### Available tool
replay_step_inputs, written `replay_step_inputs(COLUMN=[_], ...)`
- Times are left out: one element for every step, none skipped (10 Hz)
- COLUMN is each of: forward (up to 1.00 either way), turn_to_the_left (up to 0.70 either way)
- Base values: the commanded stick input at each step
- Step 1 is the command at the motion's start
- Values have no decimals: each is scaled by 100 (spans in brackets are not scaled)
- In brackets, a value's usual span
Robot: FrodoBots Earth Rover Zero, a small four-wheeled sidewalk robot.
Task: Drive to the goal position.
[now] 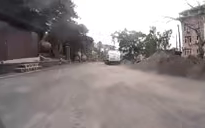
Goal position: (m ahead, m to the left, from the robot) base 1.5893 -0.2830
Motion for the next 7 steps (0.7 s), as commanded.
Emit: replay_step_inputs(forward=[70, 70, 70, 70, 70, 70, 70], turn_to_the_left=[0, 0, 0, 0, 0, 0, 0])
